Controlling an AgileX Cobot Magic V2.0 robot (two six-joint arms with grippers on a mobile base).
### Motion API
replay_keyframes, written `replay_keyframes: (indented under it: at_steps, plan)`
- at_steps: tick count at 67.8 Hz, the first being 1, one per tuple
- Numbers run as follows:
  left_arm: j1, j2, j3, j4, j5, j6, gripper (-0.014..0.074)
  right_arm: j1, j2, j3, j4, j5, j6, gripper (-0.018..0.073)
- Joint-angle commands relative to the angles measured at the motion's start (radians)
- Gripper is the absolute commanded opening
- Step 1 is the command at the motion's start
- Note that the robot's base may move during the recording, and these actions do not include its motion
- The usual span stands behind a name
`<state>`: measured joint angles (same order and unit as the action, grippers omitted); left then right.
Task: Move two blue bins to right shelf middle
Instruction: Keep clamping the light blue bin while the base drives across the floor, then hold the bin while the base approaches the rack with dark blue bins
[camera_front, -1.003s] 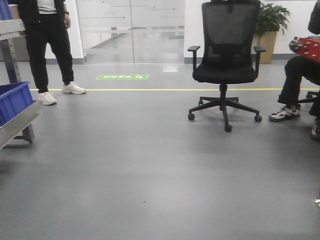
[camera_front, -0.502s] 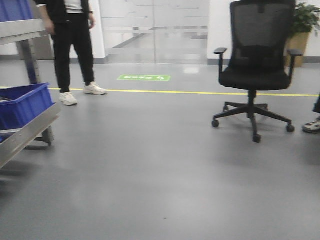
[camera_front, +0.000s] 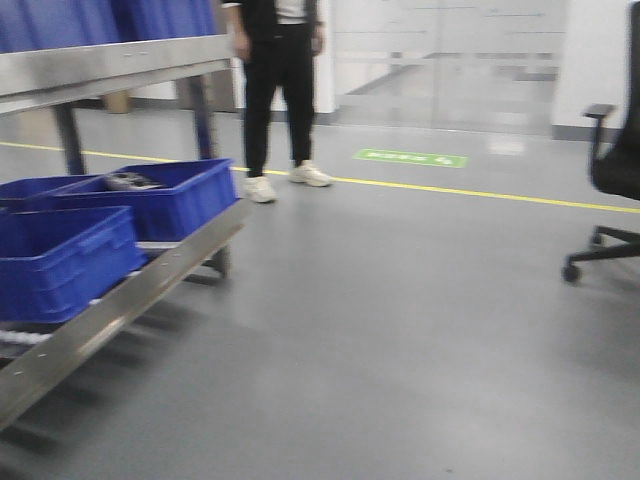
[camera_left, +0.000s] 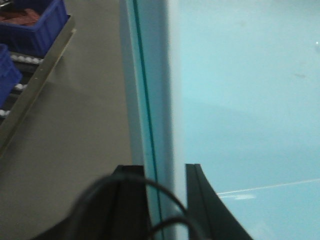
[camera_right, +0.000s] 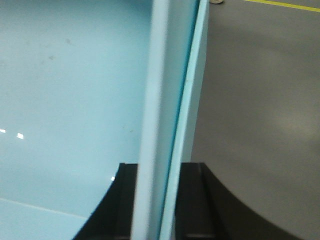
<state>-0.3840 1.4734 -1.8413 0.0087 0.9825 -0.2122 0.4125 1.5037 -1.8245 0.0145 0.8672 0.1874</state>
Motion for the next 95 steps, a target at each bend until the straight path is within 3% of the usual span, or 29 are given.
replay_keyframes:
  at_steps: [1, 95]
  plan:
    - [0.002, -0.022, -0.018, 0.004, -0.089, 0.001, -0.0111, 0.000, -0.026, -0.023, -0.002, -0.091, -0.028, -0.0153]
    - [0.002, -0.022, -0.018, 0.004, -0.089, 0.001, -0.0111, 0.000, -0.026, -0.023, -0.002, -0.091, -0.028, -0.0153]
